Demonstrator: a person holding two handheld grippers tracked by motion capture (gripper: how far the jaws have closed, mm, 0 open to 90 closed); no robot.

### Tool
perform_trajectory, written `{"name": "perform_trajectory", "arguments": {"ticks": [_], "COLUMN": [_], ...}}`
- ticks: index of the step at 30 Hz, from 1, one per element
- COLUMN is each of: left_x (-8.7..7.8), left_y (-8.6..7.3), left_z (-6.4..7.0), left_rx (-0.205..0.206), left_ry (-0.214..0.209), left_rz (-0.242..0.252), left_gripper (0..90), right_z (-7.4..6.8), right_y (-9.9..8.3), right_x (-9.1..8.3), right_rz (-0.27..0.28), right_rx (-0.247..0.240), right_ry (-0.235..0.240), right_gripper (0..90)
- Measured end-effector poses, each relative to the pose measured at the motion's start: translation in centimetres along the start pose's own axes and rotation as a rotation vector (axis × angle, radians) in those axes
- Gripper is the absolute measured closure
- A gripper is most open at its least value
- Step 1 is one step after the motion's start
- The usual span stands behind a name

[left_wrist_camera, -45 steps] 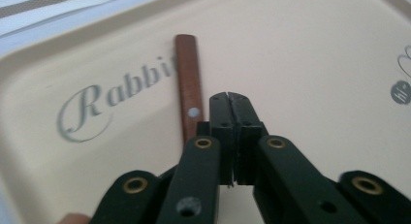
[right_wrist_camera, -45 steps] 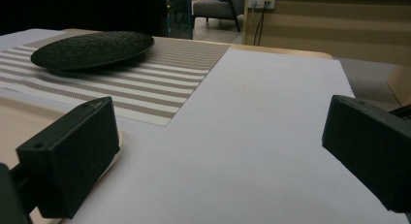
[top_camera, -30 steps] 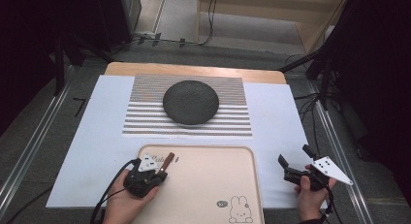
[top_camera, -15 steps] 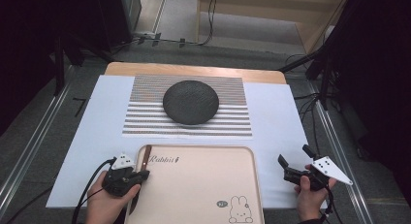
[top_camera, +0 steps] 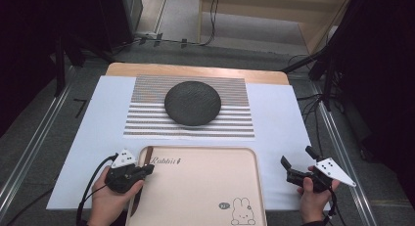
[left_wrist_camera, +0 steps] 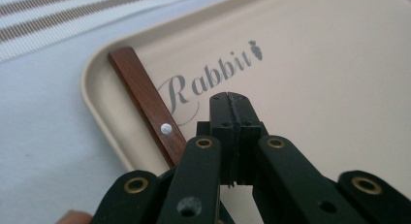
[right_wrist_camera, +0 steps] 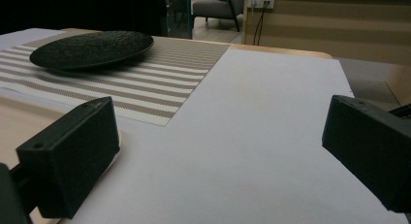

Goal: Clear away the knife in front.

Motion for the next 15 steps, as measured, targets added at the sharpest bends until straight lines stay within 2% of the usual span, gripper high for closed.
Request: {"name": "perform_trajectory", "arguments": {"ticks": [1, 7, 10, 13, 14, 15], "left_x": [-0.3, -1.6, -2.5, -3.2, -3.5, -3.7], "left_y": [0.1, 0.9, 1.3, 1.5, 1.5, 1.5], "left_z": [-0.2, -1.6, -2.5, -3.2, -3.3, -3.6], "left_rx": [-0.004, -0.028, -0.04, -0.053, -0.044, -0.052], "left_ry": [-0.004, 0.01, 0.023, 0.03, 0.024, 0.02], "left_rz": [0.018, 0.121, 0.173, 0.216, 0.226, 0.237], "left_gripper": [83.5, 48.8, 38.2, 31.9, 30.6, 24.4], "right_z": [0.0, 0.0, 0.0, 0.0, 0.0, 0.0], "right_y": [0.0, 0.0, 0.0, 0.0, 0.0, 0.0], "right_x": [0.0, 0.0, 0.0, 0.0, 0.0, 0.0], "right_rz": [-0.002, -0.002, -0.004, -0.004, -0.004, -0.004], "right_rx": [-0.003, -0.003, -0.005, -0.004, -0.005, -0.005], "right_ry": [0.0, 0.0, -0.001, -0.001, -0.001, -0.002], "right_gripper": [0.0, 0.0, 0.0, 0.0, 0.0, 0.0]}}
Point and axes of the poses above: each handheld gripper's, and its own axes: x roughly forward along the jaws, y roughly out of its top, z roughly to its right, the point moved 8 cm from there along x, roughly forward along the jaws, and after that the axes turned 7 degrees about y, right-handed, at the moved point
